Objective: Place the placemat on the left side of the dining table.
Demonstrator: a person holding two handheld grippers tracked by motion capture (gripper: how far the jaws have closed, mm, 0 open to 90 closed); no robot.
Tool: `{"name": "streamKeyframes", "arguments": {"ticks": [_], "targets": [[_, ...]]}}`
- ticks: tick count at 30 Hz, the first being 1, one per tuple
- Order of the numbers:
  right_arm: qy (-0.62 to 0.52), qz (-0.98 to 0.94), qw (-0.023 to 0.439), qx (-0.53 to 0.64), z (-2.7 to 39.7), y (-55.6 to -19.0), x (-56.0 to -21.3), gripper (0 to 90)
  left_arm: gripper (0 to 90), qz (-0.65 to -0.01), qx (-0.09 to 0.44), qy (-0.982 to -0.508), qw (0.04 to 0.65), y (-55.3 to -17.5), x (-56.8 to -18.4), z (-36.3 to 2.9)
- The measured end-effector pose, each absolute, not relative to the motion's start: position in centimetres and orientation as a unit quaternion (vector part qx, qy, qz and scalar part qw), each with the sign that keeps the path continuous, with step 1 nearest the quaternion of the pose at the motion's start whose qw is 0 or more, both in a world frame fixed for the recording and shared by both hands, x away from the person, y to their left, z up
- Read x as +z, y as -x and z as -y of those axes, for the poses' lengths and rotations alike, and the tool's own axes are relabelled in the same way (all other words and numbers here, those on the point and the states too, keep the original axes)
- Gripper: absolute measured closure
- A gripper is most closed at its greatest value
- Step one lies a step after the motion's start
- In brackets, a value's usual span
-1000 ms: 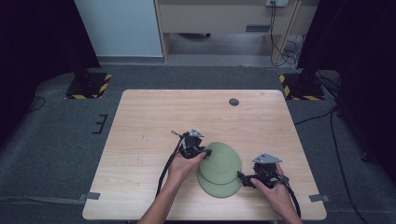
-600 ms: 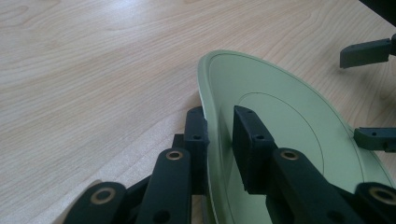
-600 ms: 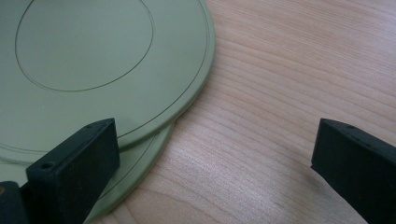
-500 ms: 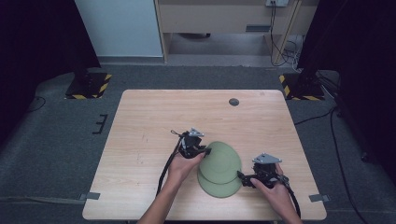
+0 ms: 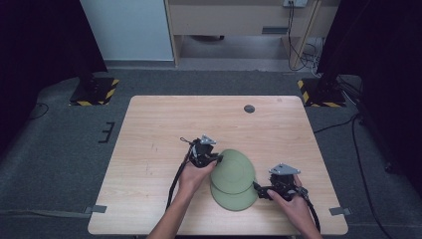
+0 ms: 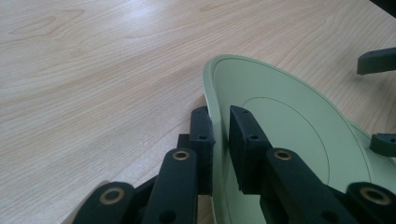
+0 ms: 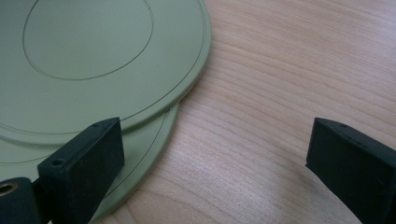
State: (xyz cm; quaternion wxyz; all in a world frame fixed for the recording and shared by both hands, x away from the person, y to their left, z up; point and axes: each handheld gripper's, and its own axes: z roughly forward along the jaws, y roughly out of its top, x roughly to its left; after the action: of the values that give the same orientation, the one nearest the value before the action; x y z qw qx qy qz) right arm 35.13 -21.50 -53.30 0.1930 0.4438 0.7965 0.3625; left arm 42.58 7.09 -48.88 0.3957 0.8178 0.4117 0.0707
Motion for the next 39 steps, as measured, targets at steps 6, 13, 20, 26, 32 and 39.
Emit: {"name": "streamKeyframes", "arguments": {"ticks": [6, 13, 20, 26, 32, 39], "targets": [[-0.442, -0.797, 0.193, 0.363, 21.4, -35.1, -53.3, 4.5, 79.3, -0.41, 0.072, -0.818, 0.397, -42.5, -48.9, -7.2], [-0.44, -0.797, 0.197, 0.364, 21.0, -35.2, -53.4, 4.3, 77.2, -0.406, 0.07, -0.82, 0.397, -42.4, -49.0, -7.3], [-0.436, -0.798, 0.21, 0.359, 20.5, -35.4, -53.3, 1.3, 71.7, -0.398, 0.072, -0.829, 0.387, -42.3, -49.3, -7.1], [-0.439, -0.797, 0.211, 0.358, 20.5, -35.5, -53.3, 1.1, 78.5, -0.406, 0.071, -0.819, 0.4, -42.4, -49.2, -7.2], [-0.443, -0.794, 0.215, 0.357, 20.8, -35.5, -53.2, 4.1, 81.5, -0.413, 0.075, -0.802, 0.424, -42.5, -48.7, -7.2], [-0.462, -0.782, 0.218, 0.358, 21.7, -35.5, -53.1, 4.4, 84.6, -0.41, 0.084, -0.798, 0.433, -42.7, -47.8, -7.1]]}}
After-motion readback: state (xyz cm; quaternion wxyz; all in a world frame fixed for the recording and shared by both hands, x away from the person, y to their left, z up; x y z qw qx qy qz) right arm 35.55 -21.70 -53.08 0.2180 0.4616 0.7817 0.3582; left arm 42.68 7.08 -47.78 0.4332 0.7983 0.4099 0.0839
